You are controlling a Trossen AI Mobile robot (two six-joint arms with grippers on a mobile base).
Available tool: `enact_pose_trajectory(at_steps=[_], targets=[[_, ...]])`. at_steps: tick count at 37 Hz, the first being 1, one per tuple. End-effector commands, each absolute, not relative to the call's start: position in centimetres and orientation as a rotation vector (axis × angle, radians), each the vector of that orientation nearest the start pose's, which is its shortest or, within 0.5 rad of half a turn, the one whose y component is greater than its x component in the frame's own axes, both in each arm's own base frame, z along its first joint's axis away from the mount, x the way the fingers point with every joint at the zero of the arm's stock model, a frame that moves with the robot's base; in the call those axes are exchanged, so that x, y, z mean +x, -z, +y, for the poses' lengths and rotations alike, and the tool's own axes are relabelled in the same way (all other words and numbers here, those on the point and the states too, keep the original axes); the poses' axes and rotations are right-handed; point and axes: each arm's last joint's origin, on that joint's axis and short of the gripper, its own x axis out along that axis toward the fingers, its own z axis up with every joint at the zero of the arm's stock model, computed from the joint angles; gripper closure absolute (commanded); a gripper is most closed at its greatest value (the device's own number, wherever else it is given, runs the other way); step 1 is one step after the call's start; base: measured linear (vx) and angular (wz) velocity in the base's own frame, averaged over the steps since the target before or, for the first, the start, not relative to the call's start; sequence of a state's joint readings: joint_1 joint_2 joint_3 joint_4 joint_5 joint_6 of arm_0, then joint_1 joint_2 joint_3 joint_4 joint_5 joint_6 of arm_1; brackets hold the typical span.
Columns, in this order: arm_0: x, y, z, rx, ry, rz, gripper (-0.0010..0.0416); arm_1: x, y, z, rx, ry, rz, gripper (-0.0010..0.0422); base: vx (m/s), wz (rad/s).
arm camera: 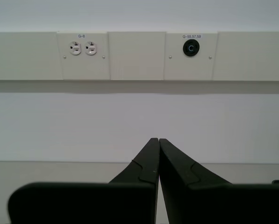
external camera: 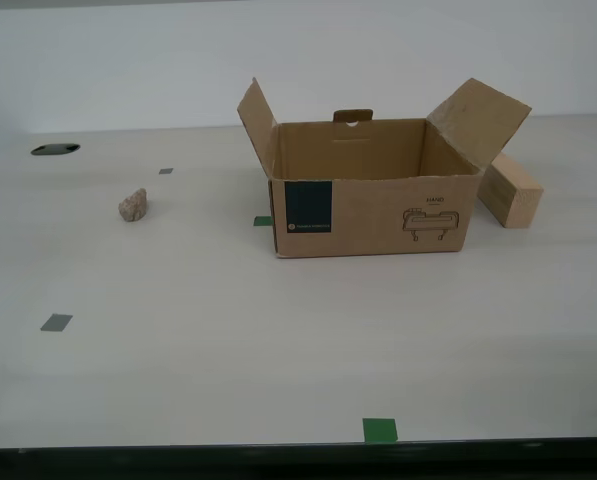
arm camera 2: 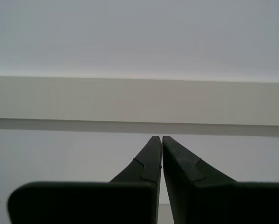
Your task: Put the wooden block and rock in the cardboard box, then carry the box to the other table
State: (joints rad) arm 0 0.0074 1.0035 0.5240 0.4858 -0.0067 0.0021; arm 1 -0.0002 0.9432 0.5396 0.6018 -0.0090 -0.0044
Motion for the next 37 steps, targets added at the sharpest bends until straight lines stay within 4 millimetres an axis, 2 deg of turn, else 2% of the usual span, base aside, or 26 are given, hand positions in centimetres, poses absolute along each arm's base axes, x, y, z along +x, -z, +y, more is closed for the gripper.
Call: enact_pose_trajectory(at_steps=[1,37], targets=[[21.98,-26.75,0.18,0.002,-0.014,-0.010,0.0406,20.86,-29.60,0.02,-0.004,-0.007,-0.204,0.0412,0.000,0.000],[21.93,-26.79,0.18,0.004,-0.014,-0.002,0.0406,20.85,-29.61,0.01,-0.007,-0.006,-0.205,0.0412,0.000,0.000]])
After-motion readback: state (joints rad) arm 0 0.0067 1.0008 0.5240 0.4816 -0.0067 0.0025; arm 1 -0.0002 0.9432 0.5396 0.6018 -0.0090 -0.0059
